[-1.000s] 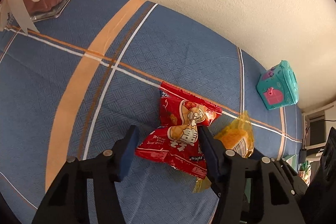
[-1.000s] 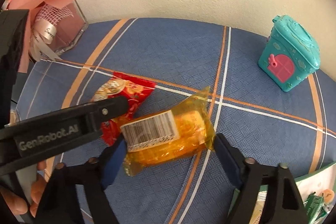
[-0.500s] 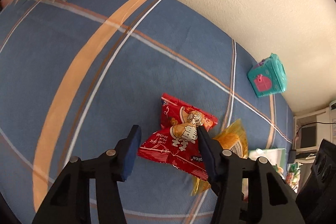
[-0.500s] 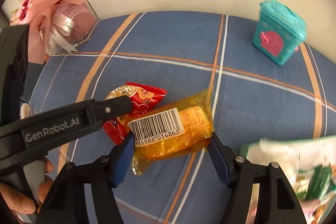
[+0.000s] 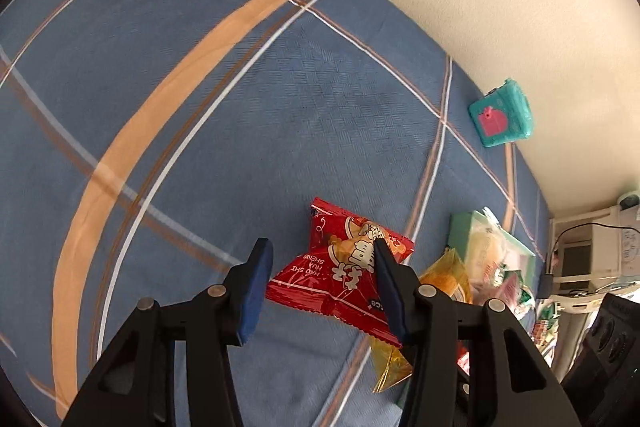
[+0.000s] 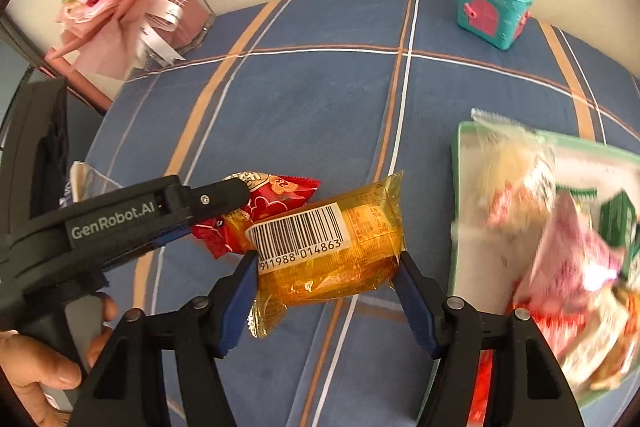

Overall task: Organize snacks
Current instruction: 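Carry the cake bag over the tray with the right gripper while the left carries the candy bag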

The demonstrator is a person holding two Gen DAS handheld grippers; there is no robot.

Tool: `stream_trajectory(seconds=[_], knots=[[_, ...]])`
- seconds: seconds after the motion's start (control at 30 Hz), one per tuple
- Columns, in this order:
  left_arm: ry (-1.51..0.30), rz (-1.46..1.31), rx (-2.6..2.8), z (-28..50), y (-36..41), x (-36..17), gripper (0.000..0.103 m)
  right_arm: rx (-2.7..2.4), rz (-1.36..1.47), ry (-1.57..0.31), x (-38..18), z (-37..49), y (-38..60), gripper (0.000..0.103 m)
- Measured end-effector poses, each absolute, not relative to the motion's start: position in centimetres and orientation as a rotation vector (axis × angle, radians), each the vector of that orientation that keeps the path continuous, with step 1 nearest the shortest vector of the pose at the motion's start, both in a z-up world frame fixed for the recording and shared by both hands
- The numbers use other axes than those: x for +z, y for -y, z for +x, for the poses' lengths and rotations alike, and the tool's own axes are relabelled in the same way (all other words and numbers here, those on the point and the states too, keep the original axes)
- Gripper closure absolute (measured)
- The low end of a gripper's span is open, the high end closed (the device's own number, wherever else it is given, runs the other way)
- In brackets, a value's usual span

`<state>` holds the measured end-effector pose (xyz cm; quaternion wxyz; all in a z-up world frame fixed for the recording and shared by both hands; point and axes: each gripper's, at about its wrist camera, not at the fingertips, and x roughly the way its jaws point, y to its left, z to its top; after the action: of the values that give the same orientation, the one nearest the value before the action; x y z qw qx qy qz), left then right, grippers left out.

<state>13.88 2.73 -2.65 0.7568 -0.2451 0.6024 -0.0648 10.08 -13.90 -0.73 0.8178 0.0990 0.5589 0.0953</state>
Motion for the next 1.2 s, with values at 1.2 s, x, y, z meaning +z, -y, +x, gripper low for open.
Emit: stream_trajectory(seconds=[1.2], knots=[[-1.127,-0.357,-0.432,5.6,17.2,4.1,0.051,-0.205,0.407,-1.101,0.0,-0.3,33.5,0.034]])
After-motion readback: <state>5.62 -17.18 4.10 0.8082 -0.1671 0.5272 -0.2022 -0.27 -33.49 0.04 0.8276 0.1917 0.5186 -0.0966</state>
